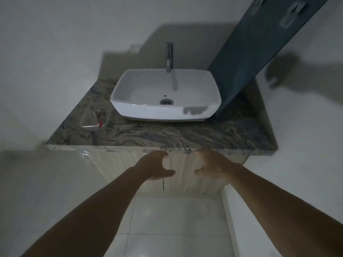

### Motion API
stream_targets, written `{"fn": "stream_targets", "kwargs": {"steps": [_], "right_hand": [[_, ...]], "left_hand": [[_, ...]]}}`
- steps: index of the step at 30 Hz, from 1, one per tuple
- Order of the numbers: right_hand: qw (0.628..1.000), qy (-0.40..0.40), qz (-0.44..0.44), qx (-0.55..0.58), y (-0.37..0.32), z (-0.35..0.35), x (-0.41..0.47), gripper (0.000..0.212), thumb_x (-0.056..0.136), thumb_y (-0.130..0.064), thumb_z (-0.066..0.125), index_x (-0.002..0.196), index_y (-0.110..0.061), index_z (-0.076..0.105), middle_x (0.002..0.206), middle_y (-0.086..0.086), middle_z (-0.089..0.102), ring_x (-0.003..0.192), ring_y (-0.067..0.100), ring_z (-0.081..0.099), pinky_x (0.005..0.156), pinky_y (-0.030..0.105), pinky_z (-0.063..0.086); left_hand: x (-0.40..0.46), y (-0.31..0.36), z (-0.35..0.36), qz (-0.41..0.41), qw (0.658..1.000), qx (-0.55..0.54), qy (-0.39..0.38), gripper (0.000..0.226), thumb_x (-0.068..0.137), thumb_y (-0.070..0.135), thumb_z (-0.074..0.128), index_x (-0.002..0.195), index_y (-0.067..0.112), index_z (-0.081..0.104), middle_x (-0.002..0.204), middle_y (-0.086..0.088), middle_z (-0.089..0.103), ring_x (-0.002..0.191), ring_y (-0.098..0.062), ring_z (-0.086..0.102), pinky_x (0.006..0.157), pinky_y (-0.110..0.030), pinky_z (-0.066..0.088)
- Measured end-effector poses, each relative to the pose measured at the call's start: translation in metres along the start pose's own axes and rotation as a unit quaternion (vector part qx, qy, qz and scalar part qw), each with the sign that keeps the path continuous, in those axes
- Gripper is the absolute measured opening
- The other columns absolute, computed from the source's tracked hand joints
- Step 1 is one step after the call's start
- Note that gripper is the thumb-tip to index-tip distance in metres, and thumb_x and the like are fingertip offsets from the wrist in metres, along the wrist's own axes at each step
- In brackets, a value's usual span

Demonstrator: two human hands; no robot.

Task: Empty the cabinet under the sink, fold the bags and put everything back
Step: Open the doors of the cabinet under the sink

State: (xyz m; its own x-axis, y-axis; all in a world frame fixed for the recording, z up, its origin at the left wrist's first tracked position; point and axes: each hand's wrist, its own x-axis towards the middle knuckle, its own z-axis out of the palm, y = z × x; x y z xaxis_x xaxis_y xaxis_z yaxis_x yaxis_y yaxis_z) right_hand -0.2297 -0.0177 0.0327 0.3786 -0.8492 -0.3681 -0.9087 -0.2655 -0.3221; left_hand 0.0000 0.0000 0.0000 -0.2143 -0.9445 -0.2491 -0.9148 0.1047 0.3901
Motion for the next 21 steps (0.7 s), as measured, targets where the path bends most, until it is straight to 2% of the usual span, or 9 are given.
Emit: {"fn": "stream_targets", "kwargs": {"steps": [3,6,12,15,18,21], "right_hand": [[1.0,-0.023,0.011,0.0,0.015,0.023,0.02,0.085,0.085,-0.039,0.067,0.152,-0.012,0.023,0.158,0.007,0.027,0.144,0.022,0.028,0.115,0.034,0.029],[1.0,-0.021,0.015,-0.011,0.03,0.05,0.038,0.081,0.084,-0.037,0.067,0.15,-0.01,0.028,0.152,0.009,0.034,0.139,0.024,0.034,0.111,0.035,0.034],[0.997,0.041,-0.034,-0.062,0.059,0.087,0.067,0.083,0.082,-0.035,0.068,0.148,-0.006,0.027,0.151,0.012,0.034,0.14,0.028,0.031,0.114,0.037,0.03],[0.979,0.118,-0.07,-0.152,0.071,0.102,0.078,0.087,0.074,-0.032,0.072,0.145,-0.003,0.033,0.148,0.017,0.038,0.14,0.032,0.034,0.116,0.047,0.029],[0.97,0.143,-0.068,-0.184,0.078,0.11,0.082,0.097,0.066,-0.029,0.075,0.147,-0.001,0.031,0.151,0.016,0.037,0.141,0.033,0.034,0.115,0.055,0.027],[0.965,0.166,-0.071,-0.189,0.08,0.117,0.083,0.096,0.067,-0.023,0.072,0.149,-0.001,0.028,0.153,0.015,0.034,0.142,0.033,0.032,0.115,0.056,0.025]], "left_hand": [[0.018,-0.004,0.025,-0.015,0.999,0.032,-0.023,0.085,0.075,0.062,0.064,0.144,0.021,0.035,0.151,0.0,0.036,0.138,-0.02,0.034,0.113,-0.037,0.031],[0.035,-0.009,0.049,-0.011,0.998,0.053,-0.026,0.091,0.073,0.062,0.065,0.146,0.019,0.032,0.152,-0.003,0.035,0.137,-0.022,0.035,0.112,-0.036,0.032],[0.062,-0.021,0.081,0.051,0.995,0.089,-0.001,0.095,0.075,0.056,0.069,0.148,0.012,0.027,0.155,-0.004,0.03,0.141,-0.02,0.027,0.115,-0.029,0.018],[0.07,-0.03,0.095,0.089,0.987,0.123,0.046,0.1,0.072,0.057,0.07,0.148,0.008,0.028,0.156,-0.008,0.028,0.144,-0.024,0.024,0.119,-0.037,0.011],[0.077,-0.037,0.1,0.113,0.976,0.165,0.092,0.106,0.063,0.061,0.072,0.144,0.004,0.035,0.149,-0.013,0.04,0.139,-0.029,0.035,0.118,-0.045,0.02],[0.081,-0.04,0.1,0.12,0.967,0.2,0.106,0.108,0.058,0.063,0.072,0.141,0.001,0.039,0.144,-0.014,0.046,0.135,-0.03,0.043,0.113,-0.048,0.024]]}}
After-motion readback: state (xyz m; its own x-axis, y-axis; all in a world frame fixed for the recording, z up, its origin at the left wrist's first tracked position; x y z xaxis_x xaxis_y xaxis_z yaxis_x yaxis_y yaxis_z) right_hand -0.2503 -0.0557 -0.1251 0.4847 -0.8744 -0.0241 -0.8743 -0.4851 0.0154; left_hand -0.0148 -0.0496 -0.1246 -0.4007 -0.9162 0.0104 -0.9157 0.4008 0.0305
